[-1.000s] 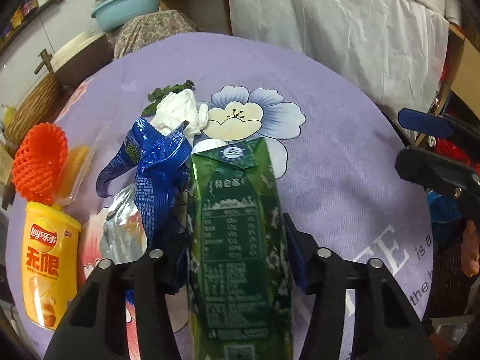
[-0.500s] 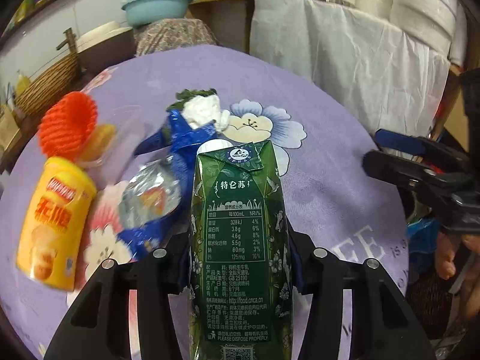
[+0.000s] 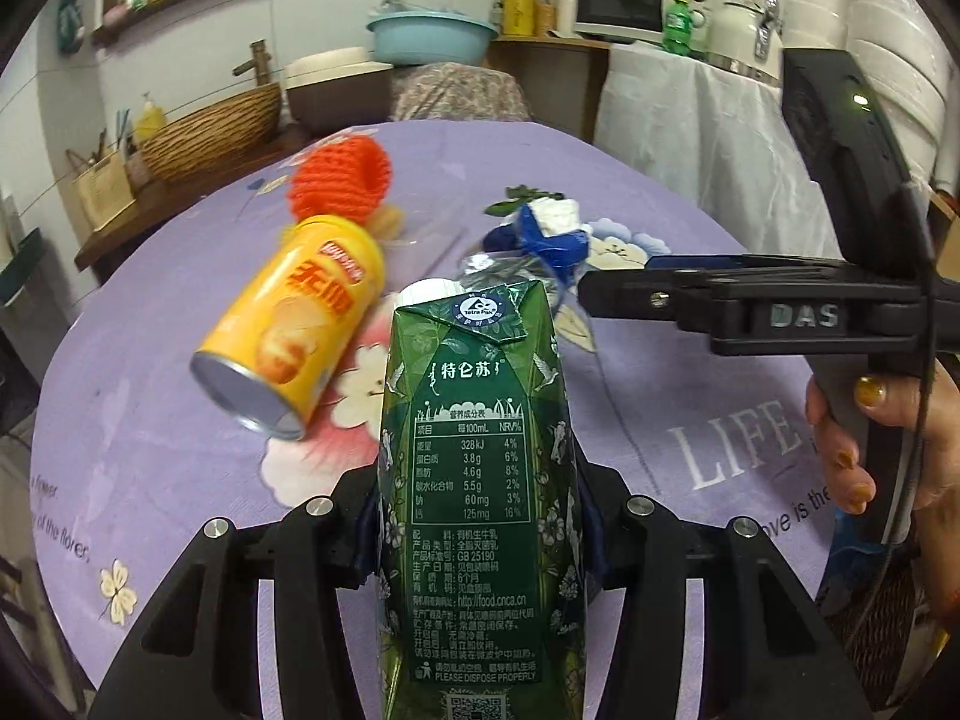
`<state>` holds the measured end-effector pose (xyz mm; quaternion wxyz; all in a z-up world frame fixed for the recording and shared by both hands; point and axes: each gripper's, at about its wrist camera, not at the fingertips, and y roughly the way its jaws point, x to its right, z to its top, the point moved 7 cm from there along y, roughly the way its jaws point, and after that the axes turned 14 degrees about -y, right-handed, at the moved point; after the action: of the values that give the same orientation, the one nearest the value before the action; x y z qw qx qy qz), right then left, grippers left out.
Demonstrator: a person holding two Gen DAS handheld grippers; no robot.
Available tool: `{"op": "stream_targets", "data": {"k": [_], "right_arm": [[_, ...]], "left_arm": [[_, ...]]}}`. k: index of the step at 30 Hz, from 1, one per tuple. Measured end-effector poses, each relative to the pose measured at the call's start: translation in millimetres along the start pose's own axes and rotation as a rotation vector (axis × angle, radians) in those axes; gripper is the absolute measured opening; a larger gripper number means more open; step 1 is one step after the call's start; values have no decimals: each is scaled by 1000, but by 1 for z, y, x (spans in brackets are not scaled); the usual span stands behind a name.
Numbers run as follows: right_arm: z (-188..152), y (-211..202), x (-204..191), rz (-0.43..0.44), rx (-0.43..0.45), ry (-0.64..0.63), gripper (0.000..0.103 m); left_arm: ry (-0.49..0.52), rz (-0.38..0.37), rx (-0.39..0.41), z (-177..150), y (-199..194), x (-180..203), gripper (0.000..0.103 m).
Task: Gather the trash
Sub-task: 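Grasp the green milk carton with the left gripper while the right gripper grasps the blue wrapper, then carry the carton and wrapper over the black bin and open both grippers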
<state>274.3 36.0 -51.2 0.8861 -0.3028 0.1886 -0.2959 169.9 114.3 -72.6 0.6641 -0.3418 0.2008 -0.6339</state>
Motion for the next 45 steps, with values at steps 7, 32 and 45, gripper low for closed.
{"op": "stream_targets", "data": {"k": [7,32,45], "right_arm": [[14,32,-8,2,-58,60,82],[-12,-1,-1,-48,46,31,3],[-44,-59,20,-130,152,19,3]], "left_arm": [[-34,22,14,-8,-7,-18,50],[11,0,33,-16,-9,4,50],[43,-79,35,-16,-8,42,50]]}}
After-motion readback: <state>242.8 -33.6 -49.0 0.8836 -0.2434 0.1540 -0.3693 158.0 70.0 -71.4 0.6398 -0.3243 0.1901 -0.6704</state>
